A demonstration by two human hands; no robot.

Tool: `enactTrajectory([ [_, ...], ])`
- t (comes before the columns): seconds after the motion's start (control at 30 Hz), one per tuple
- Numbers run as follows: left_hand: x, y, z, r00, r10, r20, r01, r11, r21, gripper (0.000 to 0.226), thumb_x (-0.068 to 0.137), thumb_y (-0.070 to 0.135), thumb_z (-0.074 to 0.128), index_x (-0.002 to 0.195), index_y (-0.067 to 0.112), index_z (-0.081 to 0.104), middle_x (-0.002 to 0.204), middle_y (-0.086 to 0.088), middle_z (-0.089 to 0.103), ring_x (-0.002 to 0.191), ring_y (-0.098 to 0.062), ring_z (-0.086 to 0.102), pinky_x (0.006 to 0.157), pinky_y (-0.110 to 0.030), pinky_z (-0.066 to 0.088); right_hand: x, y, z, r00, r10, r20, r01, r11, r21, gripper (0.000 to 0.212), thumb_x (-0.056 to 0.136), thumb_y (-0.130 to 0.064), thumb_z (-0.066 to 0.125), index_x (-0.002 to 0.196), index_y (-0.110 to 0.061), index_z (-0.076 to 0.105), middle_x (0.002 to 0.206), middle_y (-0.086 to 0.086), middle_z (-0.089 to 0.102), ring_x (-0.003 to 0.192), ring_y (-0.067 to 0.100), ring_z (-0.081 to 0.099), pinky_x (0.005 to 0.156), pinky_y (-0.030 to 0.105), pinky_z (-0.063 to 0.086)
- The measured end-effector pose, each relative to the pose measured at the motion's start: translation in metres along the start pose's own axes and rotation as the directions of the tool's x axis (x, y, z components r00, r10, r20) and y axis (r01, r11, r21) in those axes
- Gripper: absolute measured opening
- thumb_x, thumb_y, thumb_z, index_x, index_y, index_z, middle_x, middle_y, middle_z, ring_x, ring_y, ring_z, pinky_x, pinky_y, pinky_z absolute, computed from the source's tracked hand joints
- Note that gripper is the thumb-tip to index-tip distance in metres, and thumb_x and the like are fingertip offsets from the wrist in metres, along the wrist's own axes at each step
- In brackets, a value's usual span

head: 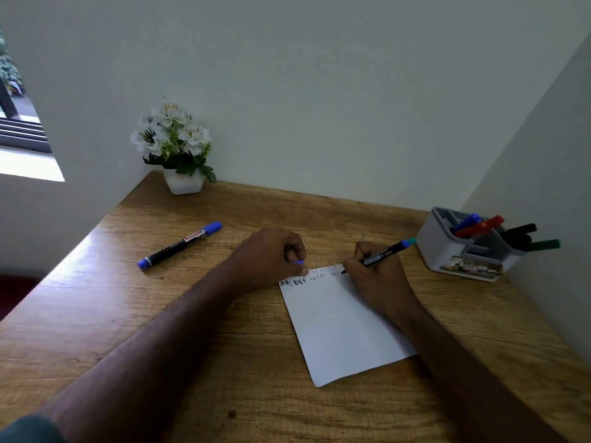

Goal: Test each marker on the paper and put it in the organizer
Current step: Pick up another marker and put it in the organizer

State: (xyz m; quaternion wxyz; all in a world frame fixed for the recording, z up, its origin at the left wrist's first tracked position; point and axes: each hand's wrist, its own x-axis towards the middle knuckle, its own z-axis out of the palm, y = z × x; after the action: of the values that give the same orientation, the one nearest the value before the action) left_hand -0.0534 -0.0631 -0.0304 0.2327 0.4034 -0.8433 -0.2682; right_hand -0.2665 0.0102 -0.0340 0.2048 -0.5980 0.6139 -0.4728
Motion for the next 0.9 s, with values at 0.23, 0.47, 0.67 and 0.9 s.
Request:
enactTrajectory([
  [0.23, -0.0001, 0.0007, 0.0003, 1.000, 0.003, 0.001, -0.003, 1.000, 0.007, 0.016, 0.076, 0.029, 0.080, 0.088, 0.028, 0.070, 0.080, 0.013, 0.066, 0.074, -0.002, 0.060, 0.066, -0.028, 0.050, 0.0017, 0.0000, 0.0011, 1.000, 0.001, -0.012, -0.001, 1.000, 0.007, 0.028, 0.079, 0.003, 0.061, 0.058, 0.000, 0.042, 0.056, 0.007, 0.042, 0.053, 0.011, 0.036, 0.048, 0.020, 0.030],
  [0.47, -0.0016, 0.0020, -0.0012, 1.000, -0.009, 0.005, 0.009, 1.000, -0.010, 0.018, 0.075, 0.033, 0.080, 0.090, 0.027, 0.071, 0.081, 0.013, 0.066, 0.075, -0.003, 0.061, 0.070, -0.031, 0.050, 0.0012, 0.0017, -0.0004, 1.000, 0.021, 0.004, -0.021, 1.000, 0.005, 0.029, 0.079, 0.001, 0.061, 0.059, 0.000, 0.039, 0.055, 0.007, 0.039, 0.054, 0.015, 0.034, 0.050, 0.030, 0.030],
  [0.67, -0.0011, 0.0019, -0.0015, 1.000, -0.012, 0.015, 0.012, 1.000, -0.007, 0.019, 0.075, 0.032, 0.081, 0.090, 0.028, 0.070, 0.081, 0.013, 0.066, 0.073, -0.001, 0.059, 0.065, -0.024, 0.046, 0.0002, -0.0008, -0.0014, 0.999, 0.033, -0.026, -0.033, 0.999, 0.019, 0.033, 0.079, 0.000, 0.062, 0.058, -0.012, 0.040, 0.055, 0.008, 0.039, 0.054, 0.015, 0.034, 0.050, 0.028, 0.028],
  [0.9, -0.0002, 0.0018, -0.0006, 1.000, -0.016, 0.014, 0.016, 1.000, -0.006, 0.018, 0.075, 0.032, 0.081, 0.090, 0.028, 0.070, 0.082, 0.013, 0.067, 0.074, -0.002, 0.060, 0.066, -0.025, 0.047, 0.0007, 0.0020, -0.0024, 0.998, 0.043, -0.037, -0.043, 0.999, -0.002, 0.032, 0.078, -0.001, 0.062, 0.058, -0.009, 0.039, 0.055, 0.006, 0.036, 0.054, 0.015, 0.032, 0.050, 0.029, 0.027],
])
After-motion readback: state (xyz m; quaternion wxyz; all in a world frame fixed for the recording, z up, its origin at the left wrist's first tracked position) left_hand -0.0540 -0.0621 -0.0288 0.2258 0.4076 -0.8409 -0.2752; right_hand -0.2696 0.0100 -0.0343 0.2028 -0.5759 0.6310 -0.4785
